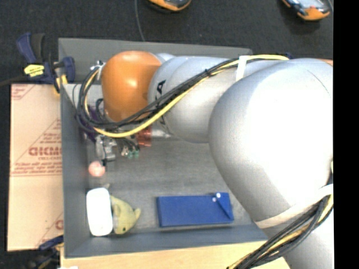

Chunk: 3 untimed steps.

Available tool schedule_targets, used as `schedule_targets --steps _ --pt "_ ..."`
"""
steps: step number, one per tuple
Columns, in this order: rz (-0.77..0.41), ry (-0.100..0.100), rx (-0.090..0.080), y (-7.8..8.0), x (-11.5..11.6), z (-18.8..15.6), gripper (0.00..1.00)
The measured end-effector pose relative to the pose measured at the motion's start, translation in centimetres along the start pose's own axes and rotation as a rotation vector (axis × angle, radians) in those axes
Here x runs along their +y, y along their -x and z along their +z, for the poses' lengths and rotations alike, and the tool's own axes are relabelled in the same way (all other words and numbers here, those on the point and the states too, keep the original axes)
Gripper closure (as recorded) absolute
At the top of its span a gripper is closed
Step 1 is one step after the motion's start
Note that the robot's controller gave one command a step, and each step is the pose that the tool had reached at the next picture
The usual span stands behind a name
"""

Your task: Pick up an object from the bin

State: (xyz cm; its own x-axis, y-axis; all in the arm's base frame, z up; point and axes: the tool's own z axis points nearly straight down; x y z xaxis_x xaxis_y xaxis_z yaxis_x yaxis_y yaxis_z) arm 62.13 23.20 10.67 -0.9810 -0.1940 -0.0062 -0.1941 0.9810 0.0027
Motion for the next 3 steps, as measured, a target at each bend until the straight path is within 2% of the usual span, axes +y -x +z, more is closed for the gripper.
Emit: schedule_targets --steps 1,2,3 --pt "0.002 0.001 0.001 -0.1 0.1 0.0 0.00" --pt "0.003 0.001 0.001 0.0 0.0 0.0 0.00" --pt "-0.251 -0.001 -0.004 -1.5 0.1 1.5 0.00"
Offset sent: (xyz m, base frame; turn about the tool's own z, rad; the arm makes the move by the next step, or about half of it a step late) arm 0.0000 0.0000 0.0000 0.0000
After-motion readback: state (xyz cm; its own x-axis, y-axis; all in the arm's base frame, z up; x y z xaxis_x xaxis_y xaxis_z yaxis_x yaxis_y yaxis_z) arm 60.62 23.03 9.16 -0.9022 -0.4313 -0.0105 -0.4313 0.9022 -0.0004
